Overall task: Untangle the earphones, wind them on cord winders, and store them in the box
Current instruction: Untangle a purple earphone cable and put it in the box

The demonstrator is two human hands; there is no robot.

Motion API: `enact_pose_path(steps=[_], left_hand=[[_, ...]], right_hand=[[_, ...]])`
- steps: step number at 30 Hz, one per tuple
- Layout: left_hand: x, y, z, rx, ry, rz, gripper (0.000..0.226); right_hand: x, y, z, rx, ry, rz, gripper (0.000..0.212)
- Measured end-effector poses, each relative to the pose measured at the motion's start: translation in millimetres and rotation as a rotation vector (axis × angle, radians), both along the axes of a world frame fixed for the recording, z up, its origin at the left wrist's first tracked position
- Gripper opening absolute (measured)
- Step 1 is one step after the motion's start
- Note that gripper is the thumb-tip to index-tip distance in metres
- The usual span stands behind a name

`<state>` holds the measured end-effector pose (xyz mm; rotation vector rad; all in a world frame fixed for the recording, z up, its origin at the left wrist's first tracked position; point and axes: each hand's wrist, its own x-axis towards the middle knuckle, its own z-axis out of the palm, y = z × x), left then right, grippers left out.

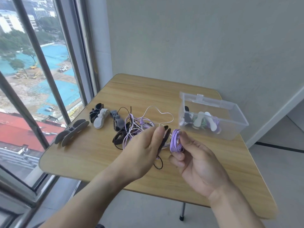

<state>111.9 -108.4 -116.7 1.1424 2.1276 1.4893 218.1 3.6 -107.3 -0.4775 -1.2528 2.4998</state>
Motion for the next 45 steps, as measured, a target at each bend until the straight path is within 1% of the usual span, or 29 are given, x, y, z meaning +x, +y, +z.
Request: enact_pose_path(steps=[2,5,9,14,17,19,22,24,26,28,31,36,39,41,42,45], left_hand=[[1.1,2.4,-0.5,-0.014,0.052,0.019,0.043],[0.8,3.1,2.0,0.021,0.018,0.029,0.038],[-0.2,0.0,5.1,0.077,-0.099,-0.029,0.031],[0.9,-1.4,6.1,0.118,-0.260,-0.098,0.042],[-0.7,-2.4,6.0,0.132,-0.351,-0.149,0.038],[-2.4,-3.4,5.1,0.146,-0.444,-0.200,0.037],[-4.0,-2.4,3.1,0.154,-0.562,-0.235,0.028],[-3.4,-1.3,3.4,0.167,-0.624,-0.238,0.026],[-1.8,0.2,4.7,0.187,-0.677,-0.260,0.027],[0.3,1.1,6.0,0.193,-0.687,-0.260,0.030],[4.1,1.7,4.2,0.193,-0.622,-0.227,0.036],[3.8,0.1,2.5,0.168,-0.482,-0.219,0.039],[3.7,-0.5,4.3,0.154,-0.452,-0.215,0.033],[3.3,0.5,5.3,0.137,-0.477,-0.209,0.028],[3.6,1.3,5.8,0.137,-0.517,-0.212,0.030],[6.1,3.2,5.3,0.203,-0.681,-0.202,0.051]], right_hand=[[-0.7,-0.5,1.1,0.001,0.008,-0.012,0.021],[-1.3,-0.2,2.3,0.016,0.018,-0.040,0.020],[-2.1,2.7,1.4,0.042,0.002,-0.088,0.023],[-1.8,2.6,-1.4,0.068,-0.018,-0.076,0.024],[-0.4,4.8,0.1,0.075,-0.005,-0.072,0.025],[0.1,6.4,1.2,0.074,0.004,-0.067,0.025],[1.7,9.1,2.2,0.068,0.015,-0.061,0.024],[3.1,10.9,1.8,0.094,0.035,-0.053,0.024],[4.3,11.9,2.1,0.164,0.063,-0.046,0.023],[5.1,12.8,2.0,0.286,0.055,-0.050,0.024],[7.8,16.6,3.2,0.405,-0.012,-0.055,0.026],[14.0,27.5,5.7,0.368,-0.101,0.001,0.030],[14.8,28.3,0.5,0.414,-0.138,0.009,0.033],[14.7,28.5,-2.6,0.437,-0.132,-0.016,0.037],[14.8,29.0,-3.8,0.471,-0.132,-0.040,0.035],[14.0,31.6,-9.5,0.676,-0.158,-0.142,0.021]])
